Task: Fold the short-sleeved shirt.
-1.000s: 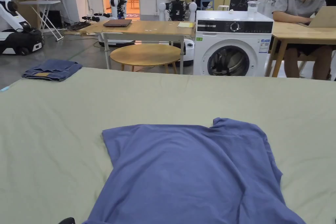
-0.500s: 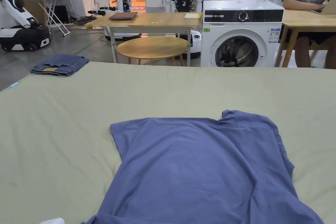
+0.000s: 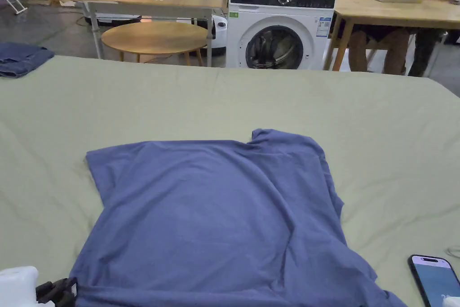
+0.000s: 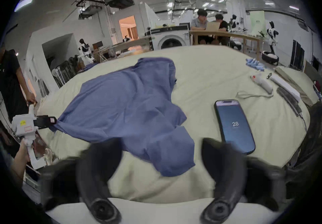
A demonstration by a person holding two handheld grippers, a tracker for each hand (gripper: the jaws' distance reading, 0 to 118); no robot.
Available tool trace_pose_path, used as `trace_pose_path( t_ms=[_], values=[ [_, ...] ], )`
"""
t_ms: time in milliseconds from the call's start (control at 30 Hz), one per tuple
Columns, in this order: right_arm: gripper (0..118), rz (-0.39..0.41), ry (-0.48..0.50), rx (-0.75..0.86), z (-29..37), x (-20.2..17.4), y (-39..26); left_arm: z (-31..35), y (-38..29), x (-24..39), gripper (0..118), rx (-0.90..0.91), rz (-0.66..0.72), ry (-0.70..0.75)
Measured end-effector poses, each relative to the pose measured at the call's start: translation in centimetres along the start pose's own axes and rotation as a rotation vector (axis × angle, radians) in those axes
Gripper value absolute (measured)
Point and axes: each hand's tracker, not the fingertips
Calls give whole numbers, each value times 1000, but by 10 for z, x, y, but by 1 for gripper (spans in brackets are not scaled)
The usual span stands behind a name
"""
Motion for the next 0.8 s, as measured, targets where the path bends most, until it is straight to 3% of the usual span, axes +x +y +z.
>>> trace_pose_path(
  t_ms=[33,233,267,300,333,467,800],
  values=[
    [104,-4,-7,12,-5,2,-1,1,1,-1,1,-2,-1,-5],
    [101,-43,-28,-71,-36,14,-3,0,3,-3,1,-10,-31,-21],
    [84,-35,-25,-78,-35,14,-2,-1,3,-3,1,-15,-33,-20],
    [34,-16,-33,-73,-32,12,-1,-2,3,-3,1,-23,-33,-21],
    [4,22,-36,-50,-29,8,-1,-2,3,-4,1,-25,-33,-26],
    [3,137,-69,11,-17,-10,2,3,3,-1,1,-18,-48,-23],
    [3,199,-40,98,3,-21,59,21,51,5,1,29,-169,-61]
  ],
)
